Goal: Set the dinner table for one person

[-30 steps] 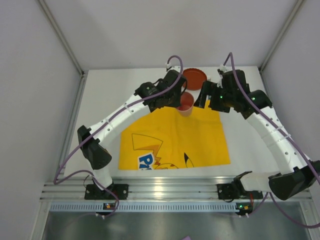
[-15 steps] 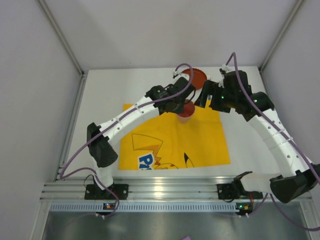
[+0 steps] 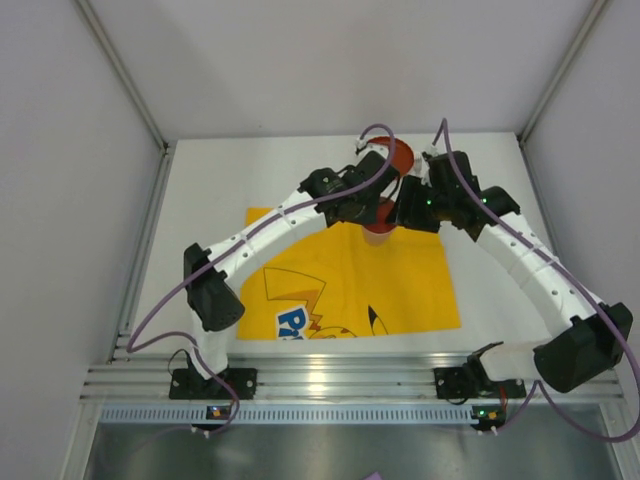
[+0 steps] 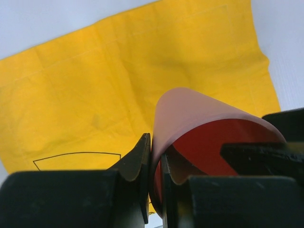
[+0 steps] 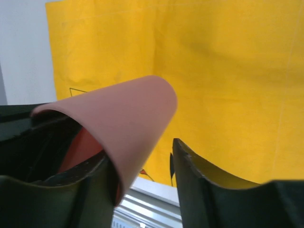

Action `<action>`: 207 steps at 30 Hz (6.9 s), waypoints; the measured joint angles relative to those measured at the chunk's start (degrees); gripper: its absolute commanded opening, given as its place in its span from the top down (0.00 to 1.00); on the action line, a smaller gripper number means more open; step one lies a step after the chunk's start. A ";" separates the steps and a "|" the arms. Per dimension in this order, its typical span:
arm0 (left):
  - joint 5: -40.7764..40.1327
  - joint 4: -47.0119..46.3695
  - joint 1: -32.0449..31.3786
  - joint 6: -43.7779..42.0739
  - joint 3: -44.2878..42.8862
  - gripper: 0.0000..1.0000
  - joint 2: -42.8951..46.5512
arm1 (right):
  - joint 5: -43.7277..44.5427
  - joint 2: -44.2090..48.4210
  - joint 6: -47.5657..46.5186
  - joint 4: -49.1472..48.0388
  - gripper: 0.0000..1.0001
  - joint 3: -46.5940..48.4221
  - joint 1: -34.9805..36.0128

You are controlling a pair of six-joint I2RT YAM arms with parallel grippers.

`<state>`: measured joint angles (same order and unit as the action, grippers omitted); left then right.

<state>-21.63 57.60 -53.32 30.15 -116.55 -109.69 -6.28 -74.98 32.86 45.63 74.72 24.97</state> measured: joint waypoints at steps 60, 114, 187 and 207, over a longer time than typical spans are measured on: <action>14.75 -7.06 30.12 -4.31 30.64 0.11 11.41 | 15.34 -47.69 -4.13 17.09 0.09 47.67 -13.64; 14.62 -0.59 36.89 -1.11 15.26 0.14 -1.90 | 15.47 -75.43 -10.73 14.05 1.00 69.09 -22.51; 18.75 -9.27 36.96 -5.14 28.96 0.15 9.94 | 3.41 -18.62 -12.94 -11.34 0.00 21.11 -23.23; 14.23 -2.60 36.96 -0.26 25.51 0.16 6.88 | 4.68 -61.61 -13.86 -5.35 0.33 48.04 -20.74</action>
<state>-7.40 55.00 -16.36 29.89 -91.05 -102.80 -1.61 -136.59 19.00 40.27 122.76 4.23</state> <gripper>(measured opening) 0.840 0.704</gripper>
